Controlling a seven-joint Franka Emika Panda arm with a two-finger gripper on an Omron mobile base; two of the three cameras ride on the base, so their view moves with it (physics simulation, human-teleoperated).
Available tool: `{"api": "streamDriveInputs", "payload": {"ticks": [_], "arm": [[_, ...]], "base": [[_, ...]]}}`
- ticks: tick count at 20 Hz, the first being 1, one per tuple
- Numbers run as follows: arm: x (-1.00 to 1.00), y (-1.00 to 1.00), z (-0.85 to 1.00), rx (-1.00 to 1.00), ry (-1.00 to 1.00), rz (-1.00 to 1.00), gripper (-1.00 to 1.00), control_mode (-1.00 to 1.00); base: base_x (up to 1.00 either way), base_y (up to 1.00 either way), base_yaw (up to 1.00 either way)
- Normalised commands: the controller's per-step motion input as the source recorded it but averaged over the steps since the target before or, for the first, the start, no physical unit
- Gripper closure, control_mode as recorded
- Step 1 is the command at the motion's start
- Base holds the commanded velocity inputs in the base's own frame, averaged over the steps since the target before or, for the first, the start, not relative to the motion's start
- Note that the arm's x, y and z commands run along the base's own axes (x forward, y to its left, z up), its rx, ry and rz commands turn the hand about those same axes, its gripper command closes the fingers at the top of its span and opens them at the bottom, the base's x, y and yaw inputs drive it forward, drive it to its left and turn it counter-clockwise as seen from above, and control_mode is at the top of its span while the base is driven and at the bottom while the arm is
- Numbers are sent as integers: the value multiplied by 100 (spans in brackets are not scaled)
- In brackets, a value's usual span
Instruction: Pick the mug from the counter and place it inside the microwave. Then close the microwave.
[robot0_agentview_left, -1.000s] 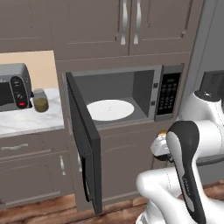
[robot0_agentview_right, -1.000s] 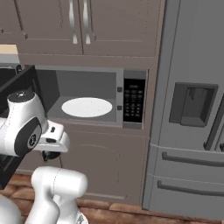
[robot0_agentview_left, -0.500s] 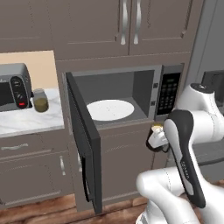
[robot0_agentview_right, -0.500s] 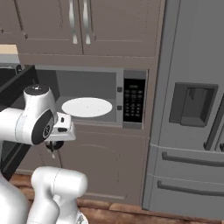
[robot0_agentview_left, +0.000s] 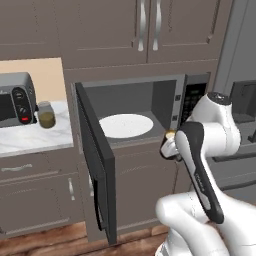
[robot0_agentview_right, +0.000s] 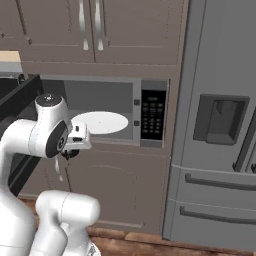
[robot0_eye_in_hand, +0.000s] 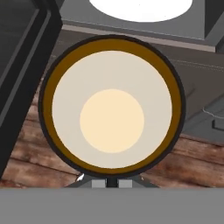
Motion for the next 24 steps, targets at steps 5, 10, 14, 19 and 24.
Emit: {"api": "streamDriveInputs", "payload": {"ticks": [5,10,14,19,24], "arm": [[60,17,7,0,0,-15,100,-100],[51,16,14,0,0,-4,100,-100],[42,4,0,0,0,0,100,-100],[23,7,-4,0,0,0,100,-100],[8,13,-33,0,-7,0,100,-100]], "base": [[0,0,0],[0,0,0],[0,0,0],[0,0,0],[0,0,0]]}}
